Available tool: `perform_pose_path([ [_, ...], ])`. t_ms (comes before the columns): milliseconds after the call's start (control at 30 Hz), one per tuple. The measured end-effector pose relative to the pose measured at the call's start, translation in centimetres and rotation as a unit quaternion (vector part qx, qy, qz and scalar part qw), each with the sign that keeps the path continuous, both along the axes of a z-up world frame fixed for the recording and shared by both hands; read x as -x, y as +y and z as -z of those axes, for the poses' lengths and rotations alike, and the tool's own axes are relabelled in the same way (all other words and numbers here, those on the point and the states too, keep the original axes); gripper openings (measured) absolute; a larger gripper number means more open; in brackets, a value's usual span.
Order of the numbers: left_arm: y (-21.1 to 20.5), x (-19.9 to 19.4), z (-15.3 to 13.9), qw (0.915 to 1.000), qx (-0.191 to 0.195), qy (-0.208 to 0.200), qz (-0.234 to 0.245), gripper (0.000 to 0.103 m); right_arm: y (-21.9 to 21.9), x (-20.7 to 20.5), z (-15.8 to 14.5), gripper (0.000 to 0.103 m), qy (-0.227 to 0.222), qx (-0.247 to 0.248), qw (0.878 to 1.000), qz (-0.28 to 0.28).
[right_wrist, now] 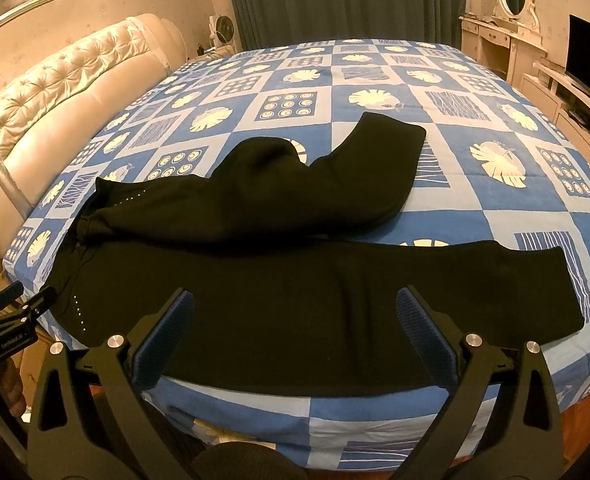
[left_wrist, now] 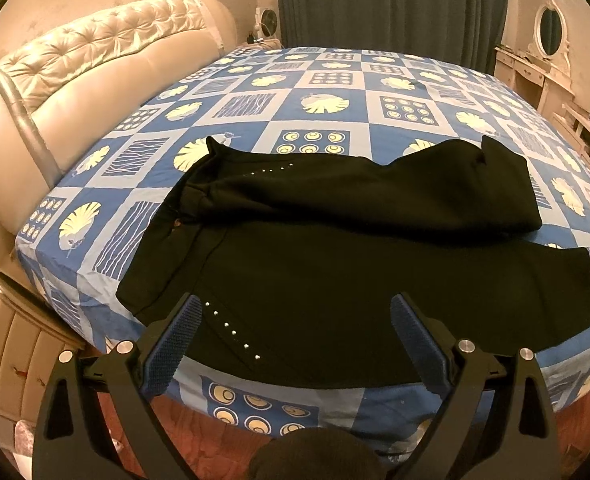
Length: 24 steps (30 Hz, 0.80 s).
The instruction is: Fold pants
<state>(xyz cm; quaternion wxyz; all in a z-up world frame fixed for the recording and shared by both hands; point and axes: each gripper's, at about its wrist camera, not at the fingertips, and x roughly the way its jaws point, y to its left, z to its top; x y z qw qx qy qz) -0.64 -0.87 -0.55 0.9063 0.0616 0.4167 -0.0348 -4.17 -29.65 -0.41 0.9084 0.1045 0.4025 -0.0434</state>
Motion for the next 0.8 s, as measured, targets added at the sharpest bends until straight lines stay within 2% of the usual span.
perform_pose_path([
  [800, -0.3, -0.1, 0.4, 0.9999, -0.010, 0.002, 0.004, 0.095, 0.3, -0.5, 1.0, 0.101, 0.017, -0.003, 1.000, -0.010],
])
